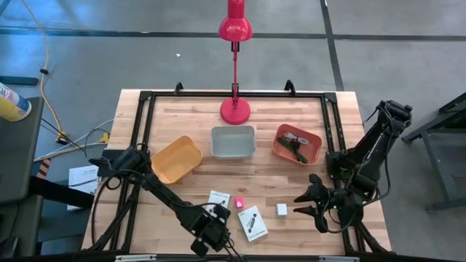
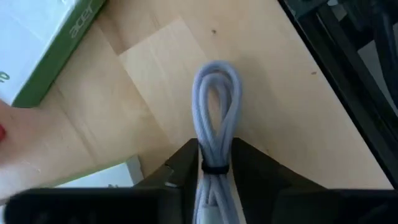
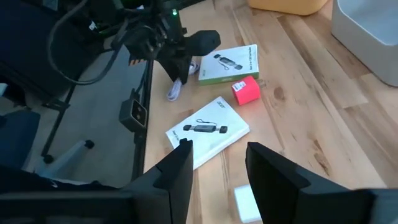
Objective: Pick and place items into bin
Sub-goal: Put the purple charger cable into the orange bin
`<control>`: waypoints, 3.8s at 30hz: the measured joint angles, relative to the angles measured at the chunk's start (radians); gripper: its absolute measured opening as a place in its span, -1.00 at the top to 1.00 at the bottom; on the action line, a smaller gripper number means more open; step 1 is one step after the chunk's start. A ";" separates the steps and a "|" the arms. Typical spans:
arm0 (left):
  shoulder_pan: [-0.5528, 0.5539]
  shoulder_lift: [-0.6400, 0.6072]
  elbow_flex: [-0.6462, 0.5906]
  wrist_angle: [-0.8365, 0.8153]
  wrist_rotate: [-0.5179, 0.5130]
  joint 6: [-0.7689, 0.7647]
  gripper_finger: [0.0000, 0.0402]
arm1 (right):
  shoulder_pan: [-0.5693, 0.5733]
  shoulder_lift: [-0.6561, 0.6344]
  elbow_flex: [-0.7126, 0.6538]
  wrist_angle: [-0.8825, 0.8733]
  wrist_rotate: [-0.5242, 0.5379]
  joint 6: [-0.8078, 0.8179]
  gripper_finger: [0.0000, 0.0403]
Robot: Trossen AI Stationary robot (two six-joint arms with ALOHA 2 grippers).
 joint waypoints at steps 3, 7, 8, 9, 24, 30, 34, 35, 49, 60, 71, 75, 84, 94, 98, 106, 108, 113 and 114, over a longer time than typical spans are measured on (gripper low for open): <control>0.000 0.000 0.000 -0.003 -0.008 0.000 0.77 | 0.000 0.000 0.000 -0.018 0.001 -0.003 0.32; 0.000 -0.001 0.000 -0.002 0.020 -0.004 0.95 | 0.000 0.000 0.000 -0.044 0.006 -0.002 0.32; 0.000 -0.001 0.000 -0.002 0.026 -0.009 0.96 | 0.000 0.000 0.000 -0.048 0.007 -0.002 0.32; 0.001 -0.001 0.000 -0.002 0.029 -0.014 0.94 | 0.000 0.000 0.000 -0.051 0.008 -0.002 0.32; 0.040 -0.002 0.215 -0.196 0.016 0.077 0.95 | 0.000 0.000 0.000 -0.107 -0.004 -0.001 0.32; 0.100 -0.002 0.338 -0.282 -0.040 0.159 0.95 | 0.000 0.000 0.000 -0.111 -0.004 0.000 0.32; 0.157 -0.003 0.393 -0.278 -0.067 0.223 0.98 | 0.000 0.000 0.000 -0.111 -0.006 0.002 0.32; 0.175 -0.003 0.397 -0.268 -0.076 0.235 0.98 | 0.000 0.000 0.000 -0.111 -0.007 0.003 0.32; 0.412 0.057 0.397 -0.124 -0.025 0.345 0.94 | -0.001 0.000 0.000 -0.127 0.006 0.027 0.32; 0.474 0.147 0.401 0.018 0.021 0.324 0.93 | -0.003 0.006 0.000 -0.174 0.003 0.071 0.32; 0.490 0.152 0.399 0.007 0.034 0.241 0.38 | -0.025 0.006 0.000 -0.220 -0.024 0.116 0.32; 0.490 0.151 0.399 0.004 0.075 0.235 0.09 | -0.025 0.006 0.000 -0.225 -0.009 0.115 0.32; 0.459 0.133 0.517 -0.171 0.132 0.322 -0.26 | -0.129 0.011 0.000 -0.209 0.015 0.076 0.32; 0.366 0.098 0.558 -0.371 -0.006 0.413 -0.15 | -0.241 0.126 0.000 -0.125 -0.009 -0.010 0.32; 0.358 0.072 0.549 -0.458 -0.055 0.428 -0.10 | -0.264 0.186 0.000 -0.116 -0.066 -0.010 0.32; 0.340 -0.073 0.434 -0.557 -0.076 0.400 -0.04 | -0.334 0.321 0.000 0.020 -0.148 -0.092 0.32; 0.327 -0.129 0.390 -0.559 -0.097 0.383 -0.05 | -0.360 0.350 0.000 0.058 -0.160 -0.111 0.32; 0.296 -0.305 0.230 -0.549 -0.162 0.316 -0.06 | -0.443 0.406 0.000 0.124 -0.245 -0.163 0.32; 0.289 -0.342 0.193 -0.551 -0.182 0.294 -0.06 | -0.459 0.416 0.000 0.128 -0.260 -0.165 0.32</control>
